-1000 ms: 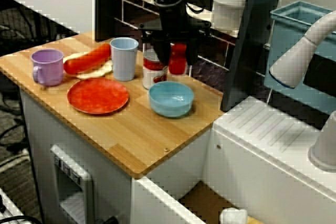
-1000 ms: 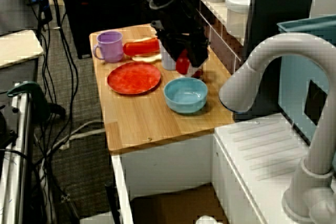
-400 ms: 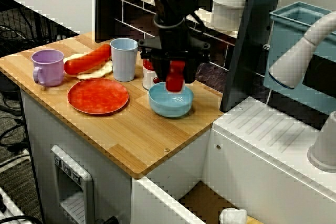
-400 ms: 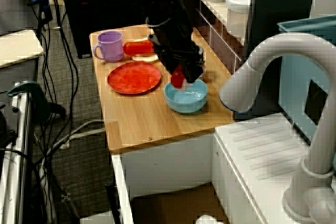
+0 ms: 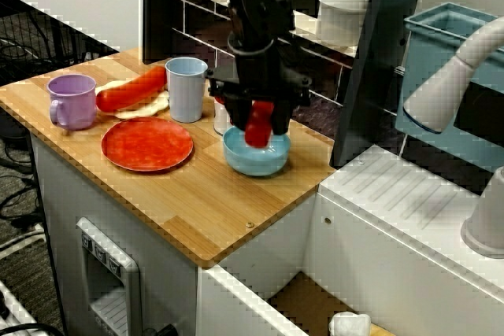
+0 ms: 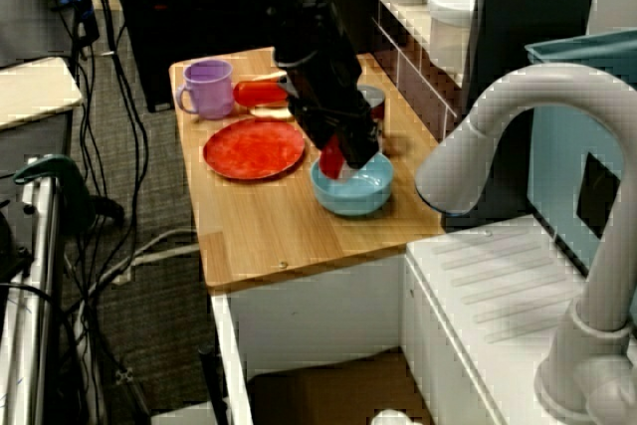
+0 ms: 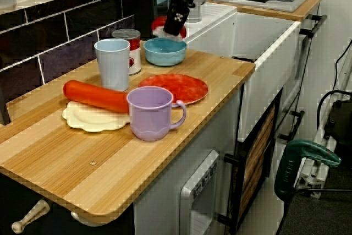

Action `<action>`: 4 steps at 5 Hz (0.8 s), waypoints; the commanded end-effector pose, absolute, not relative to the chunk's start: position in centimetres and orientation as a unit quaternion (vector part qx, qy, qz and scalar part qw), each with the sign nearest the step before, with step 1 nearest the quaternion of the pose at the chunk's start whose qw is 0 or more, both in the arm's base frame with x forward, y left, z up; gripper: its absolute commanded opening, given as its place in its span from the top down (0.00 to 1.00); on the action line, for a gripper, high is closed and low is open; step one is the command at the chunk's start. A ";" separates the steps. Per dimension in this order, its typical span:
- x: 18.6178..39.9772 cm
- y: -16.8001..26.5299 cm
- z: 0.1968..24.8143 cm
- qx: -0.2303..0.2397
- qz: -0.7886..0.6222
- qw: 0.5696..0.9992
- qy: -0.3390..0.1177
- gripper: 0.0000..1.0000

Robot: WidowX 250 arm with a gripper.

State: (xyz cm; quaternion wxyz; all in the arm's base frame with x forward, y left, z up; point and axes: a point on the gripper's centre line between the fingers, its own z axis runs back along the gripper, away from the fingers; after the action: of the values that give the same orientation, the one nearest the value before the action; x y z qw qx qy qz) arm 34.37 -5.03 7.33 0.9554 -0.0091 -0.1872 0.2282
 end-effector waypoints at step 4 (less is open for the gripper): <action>33.0 -4.6 7.3 -0.006 0.219 0.957 -0.191 0.00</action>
State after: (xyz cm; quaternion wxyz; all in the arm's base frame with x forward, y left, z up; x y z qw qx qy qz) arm 33.01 -4.36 5.67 0.9606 0.0005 -0.1676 0.2215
